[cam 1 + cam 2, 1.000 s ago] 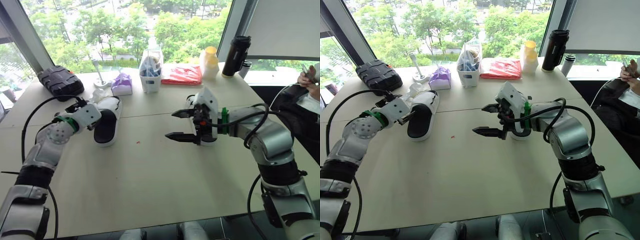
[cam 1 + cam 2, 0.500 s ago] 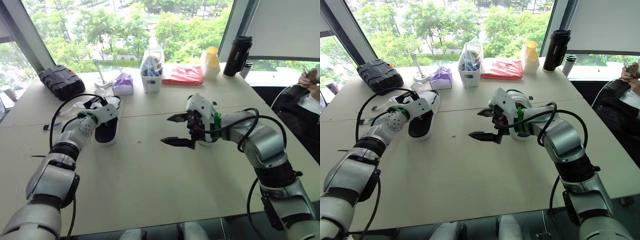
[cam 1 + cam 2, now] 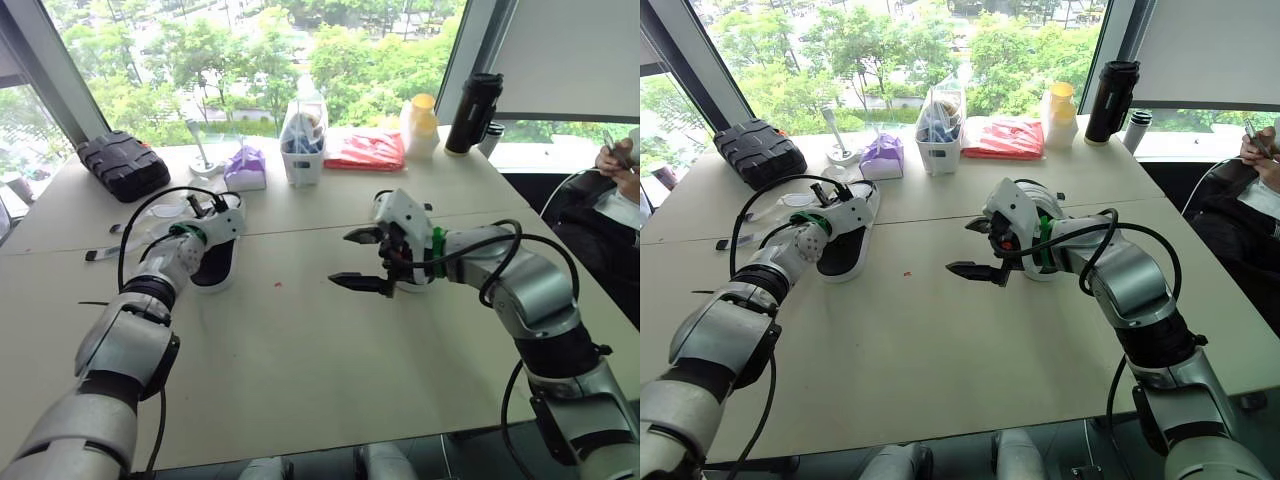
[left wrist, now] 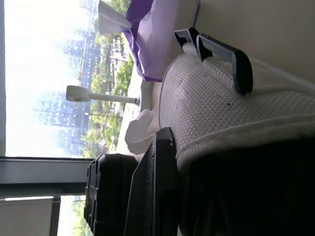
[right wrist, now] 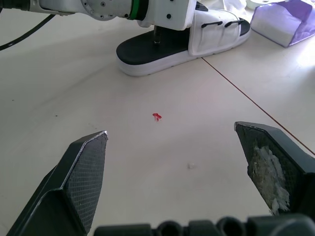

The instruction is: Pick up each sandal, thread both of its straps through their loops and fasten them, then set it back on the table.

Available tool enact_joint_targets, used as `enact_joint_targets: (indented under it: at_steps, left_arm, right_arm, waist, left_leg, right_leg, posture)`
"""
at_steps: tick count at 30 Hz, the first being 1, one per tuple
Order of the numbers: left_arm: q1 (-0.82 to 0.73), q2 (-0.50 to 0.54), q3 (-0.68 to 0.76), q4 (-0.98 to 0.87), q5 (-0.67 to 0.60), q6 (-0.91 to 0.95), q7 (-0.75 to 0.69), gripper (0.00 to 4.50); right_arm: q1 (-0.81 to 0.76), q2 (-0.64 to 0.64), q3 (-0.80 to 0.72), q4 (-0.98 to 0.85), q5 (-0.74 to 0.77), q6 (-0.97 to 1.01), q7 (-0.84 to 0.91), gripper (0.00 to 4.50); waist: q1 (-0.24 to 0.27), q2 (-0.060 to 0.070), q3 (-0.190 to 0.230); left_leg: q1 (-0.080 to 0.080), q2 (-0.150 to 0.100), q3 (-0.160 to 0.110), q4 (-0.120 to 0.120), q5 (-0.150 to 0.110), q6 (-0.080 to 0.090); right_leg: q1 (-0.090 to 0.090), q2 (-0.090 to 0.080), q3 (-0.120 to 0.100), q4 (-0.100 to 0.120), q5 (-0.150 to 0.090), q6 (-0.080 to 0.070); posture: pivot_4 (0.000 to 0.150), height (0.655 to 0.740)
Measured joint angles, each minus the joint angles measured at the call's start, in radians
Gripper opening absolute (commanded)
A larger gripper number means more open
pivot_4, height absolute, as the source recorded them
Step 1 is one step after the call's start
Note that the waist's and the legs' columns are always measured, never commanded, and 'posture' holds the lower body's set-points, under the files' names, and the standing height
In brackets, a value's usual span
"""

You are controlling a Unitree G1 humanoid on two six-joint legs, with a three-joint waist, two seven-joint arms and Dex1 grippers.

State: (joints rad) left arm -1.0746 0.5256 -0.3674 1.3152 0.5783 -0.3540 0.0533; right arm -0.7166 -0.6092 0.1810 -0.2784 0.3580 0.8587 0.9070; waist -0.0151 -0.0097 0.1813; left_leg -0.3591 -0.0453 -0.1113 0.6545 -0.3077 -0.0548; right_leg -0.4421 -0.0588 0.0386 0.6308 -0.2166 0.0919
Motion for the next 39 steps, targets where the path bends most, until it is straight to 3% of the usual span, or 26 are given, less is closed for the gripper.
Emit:
enact_joint_targets:
  at_steps: [3, 6, 12, 17, 26, 39]
  left_arm:
    - [0.003, 0.011, -0.007, -0.014, 0.0, -0.156, 0.009, 0.02]
    - [0.012, 0.075, -0.045, -0.105, 0.017, -0.434, -0.035, 0.02]
    - [0.058, 0.118, -0.113, -0.192, -0.077, -0.953, -0.326, 0.02]
    - [0.06, 0.168, -0.185, -0.221, -0.075, -1.159, -0.419, 0.02]
    - [0.08, 0.173, -0.132, -0.355, 0.14, -1.2, -0.36, 0.02]
    - [0.118, 0.16, -0.13, -0.473, 0.495, -1.0, 0.084, 0.02]
  right_arm:
    - [0.0, 0.0, 0.0, 0.002, 0.0, -0.014, 0.0, 4.5]
    - [-0.001, -0.009, 0.001, 0.032, -0.007, -0.038, 0.003, 4.5]
    - [-0.016, -0.045, 0.0, 0.112, -0.037, -0.094, 0.014, 4.5]
    - [-0.023, -0.057, 0.0, 0.146, -0.05, -0.122, 0.024, 4.5]
    - [-0.023, -0.06, 0.0, 0.144, -0.06, -0.131, 0.034, 4.5]
    - [-0.003, -0.066, 0.0, 0.103, -0.06, -0.121, 0.031, 4.5]
  waist:
    - [0.003, -0.002, 0.001]
    - [0.004, -0.002, 0.001]
    - [-0.001, -0.002, 0.001]
    - [-0.001, -0.002, 0.001]
    - [0.0, -0.002, 0.001]
    - [0.002, -0.002, 0.0]
  left_leg:
    - [-0.005, 0.0, -0.001, 0.003, 0.0, 0.0]
    - [-0.019, -0.001, -0.003, 0.009, 0.004, -0.007]
    - [-0.025, -0.008, -0.001, 0.011, 0.004, -0.006]
    - [-0.025, -0.008, -0.001, 0.012, 0.001, 0.0]
    - [-0.025, -0.008, -0.001, 0.013, 0.0, 0.002]
    - [-0.025, -0.009, -0.001, 0.014, 0.001, 0.003]
  right_leg:
    - [-0.003, 0.0, -0.001, 0.0, 0.0, 0.0]
    - [-0.014, -0.003, -0.002, 0.001, 0.002, 0.002]
    - [-0.019, -0.008, 0.001, 0.0, 0.004, 0.006]
    - [-0.019, -0.006, 0.001, 0.001, 0.004, 0.006]
    - [-0.018, -0.006, 0.001, 0.001, 0.004, 0.007]
    - [-0.017, -0.007, 0.001, 0.002, 0.005, 0.008]
  posture:
    - [0.15, 0.74]
    - [0.15, 0.74]
    - [0.15, 0.74]
    - [0.15, 0.74]
    - [0.15, 0.74]
    - [0.15, 0.74]
